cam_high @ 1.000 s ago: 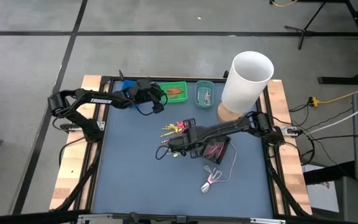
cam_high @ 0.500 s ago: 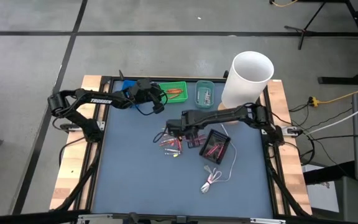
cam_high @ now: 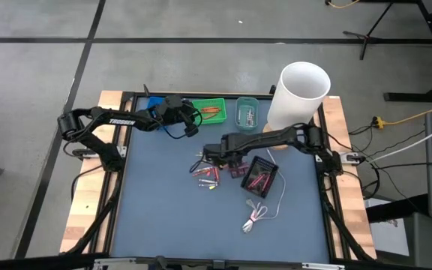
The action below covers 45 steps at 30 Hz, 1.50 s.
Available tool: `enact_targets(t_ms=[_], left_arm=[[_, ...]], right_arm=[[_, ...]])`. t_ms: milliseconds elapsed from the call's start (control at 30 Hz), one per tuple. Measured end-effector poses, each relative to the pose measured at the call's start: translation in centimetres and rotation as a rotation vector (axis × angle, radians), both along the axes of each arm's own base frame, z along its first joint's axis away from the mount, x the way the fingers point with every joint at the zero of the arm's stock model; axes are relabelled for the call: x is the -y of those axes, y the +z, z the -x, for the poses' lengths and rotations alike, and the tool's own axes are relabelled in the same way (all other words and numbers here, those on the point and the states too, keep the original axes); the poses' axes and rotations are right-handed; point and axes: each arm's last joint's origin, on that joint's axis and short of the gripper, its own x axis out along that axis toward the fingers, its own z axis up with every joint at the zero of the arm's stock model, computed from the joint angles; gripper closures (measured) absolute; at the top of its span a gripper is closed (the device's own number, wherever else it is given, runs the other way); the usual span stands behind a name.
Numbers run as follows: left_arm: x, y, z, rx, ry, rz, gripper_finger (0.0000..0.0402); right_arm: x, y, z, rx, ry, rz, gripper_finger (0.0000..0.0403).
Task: Sort crayons
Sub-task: Put the red crayon into the black bin
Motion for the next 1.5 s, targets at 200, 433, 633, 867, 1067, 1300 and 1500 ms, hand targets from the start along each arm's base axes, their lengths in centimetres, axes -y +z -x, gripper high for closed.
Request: enact_targets(t_ms=[200, 433, 633, 867, 1067, 1300, 1500], left_arm=[[0.0, 0.0, 0.0, 0.0, 0.0, 0.0, 0.0317], [0.0, 0.0, 0.0, 0.0, 0.0, 0.0, 0.0317], [0.0, 0.0, 0.0, 0.0, 0.0, 0.0, 0.0317], [0.0, 0.0, 0.0, 0.0, 0.0, 0.0, 0.0317], [0.0, 0.0, 0.0, 0.0, 0.0, 0.0, 0.0317], [0.0, 0.0, 0.0, 0.0, 0.0, 0.0, 0.0317], [0.0, 0.0, 0.0, 0.0, 0.0, -0.001, 0.0317]], right_arm=[[0.3, -1.2, 0.5, -0.019, -0.002, 0.036, 0.0274], [0.4, -1.2, 0.0, 0.033, -0.001, 0.081, 0.0274], [0.4, -1.2, 0.0, 0.031, -0.001, 0.08, 0.0274], [0.2, -1.3, -0.1, 0.038, 0.001, 0.034, 0.0274], [0.2, -1.2, -0.3, 0.068, 0.0, 0.035, 0.0274], [0.1, -1.3, -0.4, 0.076, 0.001, 0.0, 0.0274], [0.1, -1.3, -0.5, 0.088, 0.001, -0.009, 0.0274]])
